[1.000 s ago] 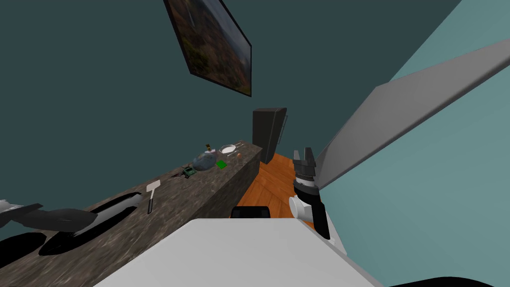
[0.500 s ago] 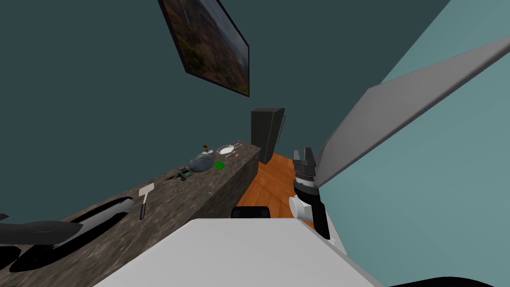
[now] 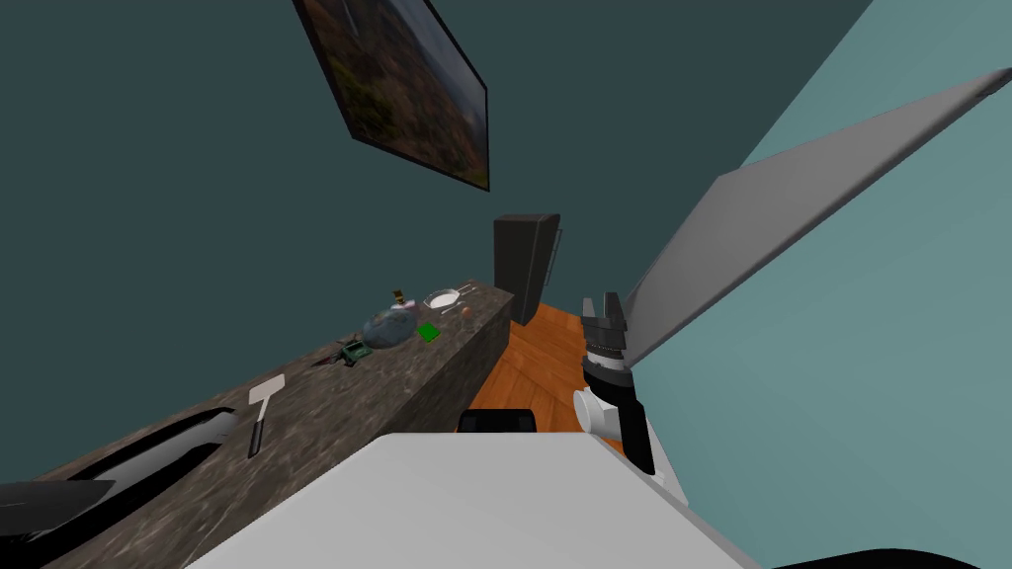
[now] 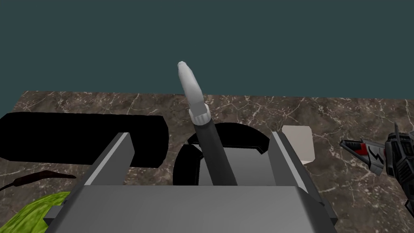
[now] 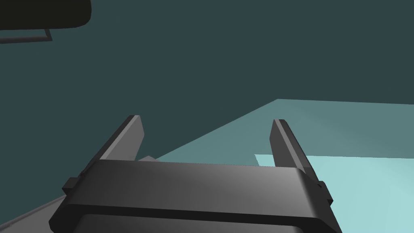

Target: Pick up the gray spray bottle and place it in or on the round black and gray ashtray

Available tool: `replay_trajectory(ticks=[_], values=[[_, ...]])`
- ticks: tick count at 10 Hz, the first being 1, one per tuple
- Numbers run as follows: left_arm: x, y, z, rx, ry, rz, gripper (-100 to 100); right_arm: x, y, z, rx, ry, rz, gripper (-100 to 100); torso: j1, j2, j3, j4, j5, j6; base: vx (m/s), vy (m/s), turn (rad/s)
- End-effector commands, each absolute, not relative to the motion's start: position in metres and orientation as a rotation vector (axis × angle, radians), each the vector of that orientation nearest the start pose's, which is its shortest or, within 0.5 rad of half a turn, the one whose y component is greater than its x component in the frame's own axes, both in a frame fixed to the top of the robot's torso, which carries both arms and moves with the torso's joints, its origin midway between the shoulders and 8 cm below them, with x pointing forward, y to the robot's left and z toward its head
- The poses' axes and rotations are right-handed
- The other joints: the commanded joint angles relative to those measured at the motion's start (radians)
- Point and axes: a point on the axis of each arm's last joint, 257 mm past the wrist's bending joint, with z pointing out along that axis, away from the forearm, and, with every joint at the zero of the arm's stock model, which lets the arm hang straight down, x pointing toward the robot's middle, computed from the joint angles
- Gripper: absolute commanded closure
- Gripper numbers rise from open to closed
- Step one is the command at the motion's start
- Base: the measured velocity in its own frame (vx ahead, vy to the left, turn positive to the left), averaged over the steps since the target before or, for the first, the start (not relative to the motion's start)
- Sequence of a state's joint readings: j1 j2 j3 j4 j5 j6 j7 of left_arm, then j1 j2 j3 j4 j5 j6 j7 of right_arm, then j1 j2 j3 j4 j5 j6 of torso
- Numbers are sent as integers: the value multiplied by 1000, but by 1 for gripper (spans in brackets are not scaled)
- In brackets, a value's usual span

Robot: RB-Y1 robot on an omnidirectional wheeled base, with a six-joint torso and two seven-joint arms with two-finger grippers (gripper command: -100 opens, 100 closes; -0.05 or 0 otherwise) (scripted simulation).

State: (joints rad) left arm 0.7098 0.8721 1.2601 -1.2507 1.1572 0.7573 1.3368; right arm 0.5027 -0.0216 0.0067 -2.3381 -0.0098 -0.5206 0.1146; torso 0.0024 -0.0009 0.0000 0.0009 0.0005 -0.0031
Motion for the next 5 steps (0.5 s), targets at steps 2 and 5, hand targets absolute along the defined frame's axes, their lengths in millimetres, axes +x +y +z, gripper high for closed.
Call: replay_trajectory(ticks=[2, 5], values=[[18, 884, -85, -1981, -1151, -1207, -100, 328, -272, 53, 546, 595, 1225, 0, 0, 0, 0, 0, 0, 0, 31, -18, -60], [-11, 888, -79, -1971, -1188, -1201, -100, 328, -272, 53, 546, 595, 1225, 0, 0, 0, 0, 0, 0, 0, 29, -18, -70]])
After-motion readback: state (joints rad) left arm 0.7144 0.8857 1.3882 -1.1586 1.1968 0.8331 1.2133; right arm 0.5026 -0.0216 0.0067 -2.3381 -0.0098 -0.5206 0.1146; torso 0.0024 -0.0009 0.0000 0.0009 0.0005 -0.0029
